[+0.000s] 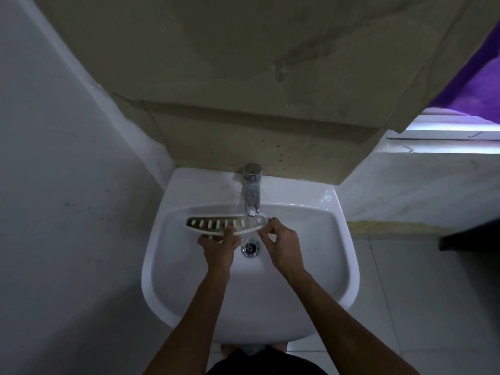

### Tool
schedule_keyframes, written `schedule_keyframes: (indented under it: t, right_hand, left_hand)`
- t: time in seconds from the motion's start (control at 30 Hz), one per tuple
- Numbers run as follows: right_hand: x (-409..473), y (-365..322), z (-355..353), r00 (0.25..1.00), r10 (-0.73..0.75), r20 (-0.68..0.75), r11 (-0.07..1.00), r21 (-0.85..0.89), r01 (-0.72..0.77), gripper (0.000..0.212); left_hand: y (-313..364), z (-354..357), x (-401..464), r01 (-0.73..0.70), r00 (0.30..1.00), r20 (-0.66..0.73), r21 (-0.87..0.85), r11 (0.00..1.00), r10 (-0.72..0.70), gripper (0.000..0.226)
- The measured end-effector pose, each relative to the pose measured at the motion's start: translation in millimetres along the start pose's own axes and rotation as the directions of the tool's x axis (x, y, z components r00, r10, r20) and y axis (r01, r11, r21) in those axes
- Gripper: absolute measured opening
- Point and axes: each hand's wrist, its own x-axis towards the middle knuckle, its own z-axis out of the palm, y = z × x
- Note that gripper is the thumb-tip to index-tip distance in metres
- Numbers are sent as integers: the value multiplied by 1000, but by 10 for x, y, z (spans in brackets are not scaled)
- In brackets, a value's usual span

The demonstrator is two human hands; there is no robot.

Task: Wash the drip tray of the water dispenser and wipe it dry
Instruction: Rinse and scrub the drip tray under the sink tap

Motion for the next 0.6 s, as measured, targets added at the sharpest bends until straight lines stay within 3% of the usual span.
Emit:
schedule_keyframes:
  t: [0.17,0.27,0.4,0.5,0.6]
  right_hand:
    - [-26,11,-5,999,0,51,999,41,-2,23]
    - [23,-7,-39,996,-31,89,999,47,27,29]
    - [68,17,-63,993,-44,107,997,74,36,30]
    - [105,0,-42,993,-28,116,996,82,18,24]
    - [156,-30,-24,991,88,97,979,174,-104,16]
  left_hand:
    - [53,-19,52,-12,996,94,19,1000,10,61]
    - [37,-2,18,20,997,76,22,1000,-21,60]
    - [36,-1,-22,43,997,57,39,998,-45,62]
    - [67,36,-71,63,994,92,-58,996,-57,61]
    - [60,102,-111,80,989,128,-37,996,-75,60]
